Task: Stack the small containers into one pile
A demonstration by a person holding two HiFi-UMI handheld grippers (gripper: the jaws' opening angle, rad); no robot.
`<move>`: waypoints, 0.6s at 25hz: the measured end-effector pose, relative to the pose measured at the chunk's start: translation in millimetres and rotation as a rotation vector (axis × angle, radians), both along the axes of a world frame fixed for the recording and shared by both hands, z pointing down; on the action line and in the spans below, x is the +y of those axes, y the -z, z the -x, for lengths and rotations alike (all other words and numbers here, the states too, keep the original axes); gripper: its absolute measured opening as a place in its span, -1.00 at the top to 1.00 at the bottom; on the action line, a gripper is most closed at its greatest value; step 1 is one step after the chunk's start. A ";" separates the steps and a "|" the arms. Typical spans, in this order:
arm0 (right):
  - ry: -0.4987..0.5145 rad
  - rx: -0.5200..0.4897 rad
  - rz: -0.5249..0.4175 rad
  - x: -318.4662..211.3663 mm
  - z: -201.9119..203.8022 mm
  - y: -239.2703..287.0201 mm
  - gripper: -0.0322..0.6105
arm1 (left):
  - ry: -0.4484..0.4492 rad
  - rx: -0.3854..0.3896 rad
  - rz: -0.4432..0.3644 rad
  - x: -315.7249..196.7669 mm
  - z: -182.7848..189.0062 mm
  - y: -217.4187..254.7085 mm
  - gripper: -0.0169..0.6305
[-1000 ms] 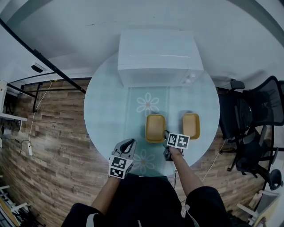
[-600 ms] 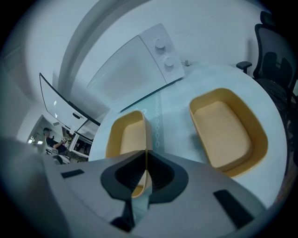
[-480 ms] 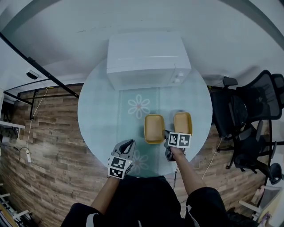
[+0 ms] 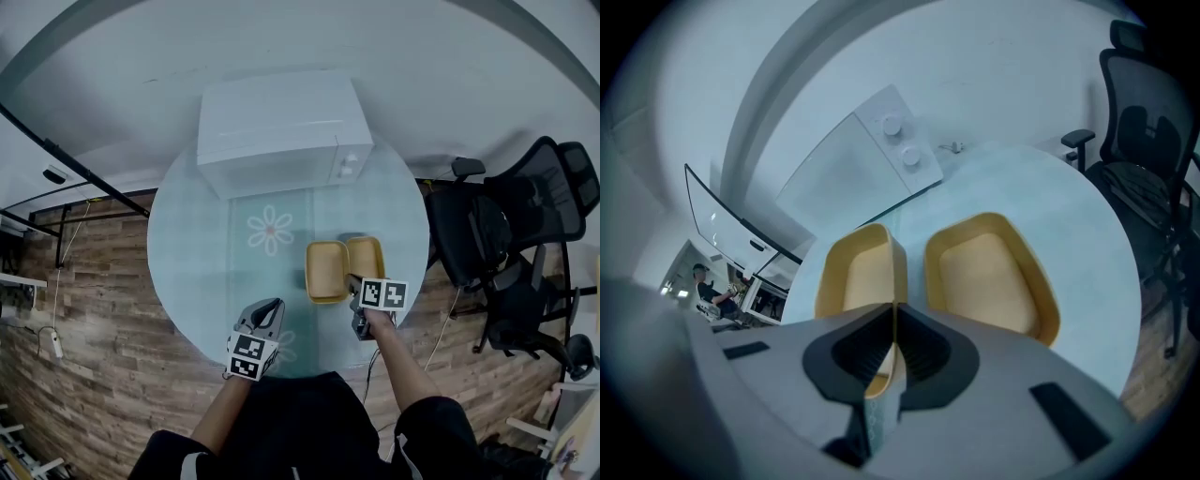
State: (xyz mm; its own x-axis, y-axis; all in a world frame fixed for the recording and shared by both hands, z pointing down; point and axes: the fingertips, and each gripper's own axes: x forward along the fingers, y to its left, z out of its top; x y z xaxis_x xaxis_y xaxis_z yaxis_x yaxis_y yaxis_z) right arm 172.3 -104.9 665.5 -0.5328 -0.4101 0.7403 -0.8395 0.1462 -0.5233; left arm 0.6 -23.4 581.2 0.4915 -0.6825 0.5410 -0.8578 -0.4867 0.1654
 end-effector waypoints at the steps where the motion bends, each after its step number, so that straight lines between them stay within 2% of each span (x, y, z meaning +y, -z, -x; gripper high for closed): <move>1: -0.008 -0.004 -0.001 -2.2 -7.2 1.9 0.79 | -0.003 0.000 -0.001 -0.8 -4.5 -0.4 0.87; 7: -0.034 -0.005 -0.006 -16.8 -49.1 10.4 0.79 | -0.014 -0.006 0.002 -3.4 -26.6 -2.3 0.87; 15: -0.005 0.032 0.015 -29.2 -88.2 6.1 0.79 | -0.007 -0.022 -0.004 -7.6 -43.8 -3.8 0.87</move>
State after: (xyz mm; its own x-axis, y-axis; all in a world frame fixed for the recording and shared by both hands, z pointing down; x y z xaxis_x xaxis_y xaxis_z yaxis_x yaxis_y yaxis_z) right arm 260.6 -134.1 659.4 -0.5065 -0.4012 0.7632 -0.8567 0.1343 -0.4980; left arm 44.4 -31.0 585.0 0.4845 -0.6809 0.5492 -0.8577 -0.4933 0.1451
